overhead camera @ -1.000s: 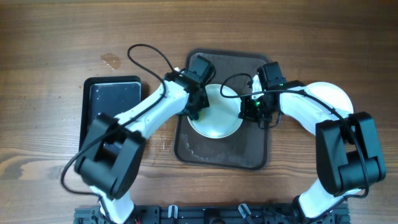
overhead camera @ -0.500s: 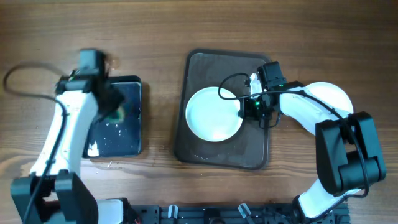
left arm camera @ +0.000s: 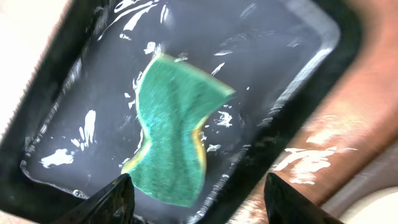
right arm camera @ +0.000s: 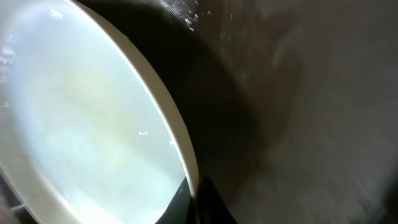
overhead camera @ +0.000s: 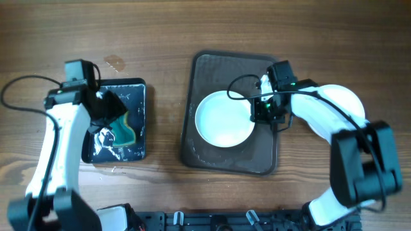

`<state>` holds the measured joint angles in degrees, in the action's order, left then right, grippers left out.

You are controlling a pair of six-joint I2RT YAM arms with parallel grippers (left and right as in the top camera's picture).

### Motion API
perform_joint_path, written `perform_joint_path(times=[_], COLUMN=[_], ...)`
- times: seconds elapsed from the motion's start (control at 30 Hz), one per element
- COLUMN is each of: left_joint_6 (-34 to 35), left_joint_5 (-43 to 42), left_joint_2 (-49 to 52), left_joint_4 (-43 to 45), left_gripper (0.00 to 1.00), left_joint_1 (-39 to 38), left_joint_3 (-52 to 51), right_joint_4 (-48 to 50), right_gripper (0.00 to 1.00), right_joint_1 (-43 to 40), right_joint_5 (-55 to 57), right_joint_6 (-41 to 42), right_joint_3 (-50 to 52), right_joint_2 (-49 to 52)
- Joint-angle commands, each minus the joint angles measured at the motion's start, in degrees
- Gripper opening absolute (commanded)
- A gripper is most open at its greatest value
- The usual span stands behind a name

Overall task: Clean dirty plates on tray and stack at the side
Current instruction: 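Return the sponge to the black tray with the left gripper, then lift the plate with the right gripper and tip it over the black tray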

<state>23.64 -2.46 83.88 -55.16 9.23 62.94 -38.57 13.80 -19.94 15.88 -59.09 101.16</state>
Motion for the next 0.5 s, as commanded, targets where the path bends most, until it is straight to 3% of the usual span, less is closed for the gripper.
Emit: perform_joint_path(times=[0.0, 0.13, 0.33, 0.47], left_joint_6=[-0.7, 2.3, 2.5, 2.5], left_joint_5=[-1.2, -1.1, -1.1, -1.1], left_joint_2=[-6.8, -14.2, -22.4, -25.8], left_joint_4=[-2.2, -2.8, -3.8, -6.5], left_gripper=[0.87, 1.0, 1.0, 1.0], left_joint_1=[0.8, 3.8, 11.5, 18.6], left_joint_3=[4.5, 5.8, 5.8, 5.8], right_joint_4=[-3.4, -13.4, -23.6, -24.8], right_gripper=[0.04, 0.04, 0.04, 0.04], right_joint_1=[0.2, 2.3, 9.3, 19.1], right_joint_5=[0.9, 2.1, 4.3, 9.9], right_joint_6=[-0.5, -3.9, -3.6, -1.7], right_joint_3=[-4.9, -11.5, -27.5, -41.3], right_joint_2=[-9.2, -10.5, -6.9, 2.8])
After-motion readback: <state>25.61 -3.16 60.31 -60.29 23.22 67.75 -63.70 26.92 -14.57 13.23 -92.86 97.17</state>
